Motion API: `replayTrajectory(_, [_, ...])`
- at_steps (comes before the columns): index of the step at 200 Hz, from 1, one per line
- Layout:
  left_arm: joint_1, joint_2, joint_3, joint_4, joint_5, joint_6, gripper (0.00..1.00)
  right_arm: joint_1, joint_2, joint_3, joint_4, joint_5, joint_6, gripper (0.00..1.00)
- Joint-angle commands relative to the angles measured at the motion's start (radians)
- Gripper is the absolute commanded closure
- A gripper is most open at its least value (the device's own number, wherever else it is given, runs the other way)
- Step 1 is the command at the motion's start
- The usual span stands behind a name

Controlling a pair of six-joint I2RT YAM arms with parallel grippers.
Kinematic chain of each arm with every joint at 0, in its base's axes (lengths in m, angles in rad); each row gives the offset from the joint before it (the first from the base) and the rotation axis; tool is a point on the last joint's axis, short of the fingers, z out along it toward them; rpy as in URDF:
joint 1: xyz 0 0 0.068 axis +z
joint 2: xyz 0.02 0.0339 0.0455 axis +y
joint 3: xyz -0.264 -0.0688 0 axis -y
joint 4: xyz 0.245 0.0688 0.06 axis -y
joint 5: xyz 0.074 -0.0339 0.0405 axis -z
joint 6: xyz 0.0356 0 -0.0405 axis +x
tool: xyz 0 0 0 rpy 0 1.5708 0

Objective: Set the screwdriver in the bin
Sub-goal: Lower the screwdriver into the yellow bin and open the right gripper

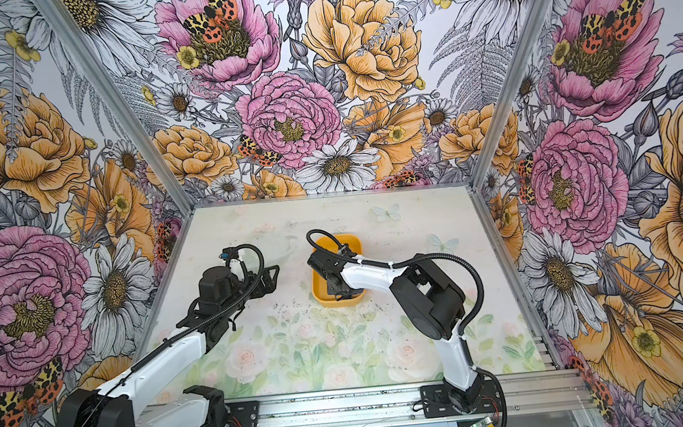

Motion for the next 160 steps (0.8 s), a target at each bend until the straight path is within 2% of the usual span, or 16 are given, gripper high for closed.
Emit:
replayTrajectory(1, [-0.011, -0.006, -0.016, -0.007, -0.02, -0.008, 0.01, 0.001, 0.031, 0.0, 0.009, -0.007, 0.007, 1.0])
replayTrajectory(33, [-0.013, -0.001, -0.018, -0.007, -0.022, -0.006, 0.01, 0.0, 0.042, 0.002, 0.009, -0.025, 0.007, 1.0])
replayTrajectory(50, [-0.013, 0.001, -0.018, -0.006, -0.022, -0.005, 0.01, 0.001, 0.044, 0.007, 0.009, -0.03, 0.001, 0.87])
replayTrajectory(68, [-0.013, 0.004, -0.014, -0.006, -0.023, 0.0, 0.01, 0.001, 0.04, 0.011, 0.009, -0.036, -0.005, 0.7])
replayTrajectory(83, [-0.012, 0.009, -0.011, -0.006, -0.022, 0.0, 0.01, 0.001, 0.038, 0.014, 0.009, -0.038, -0.007, 0.64])
replayTrajectory(160, [-0.016, 0.041, 0.009, -0.019, -0.015, 0.006, 0.01, -0.002, -0.007, 0.025, 0.006, -0.08, -0.059, 0.53])
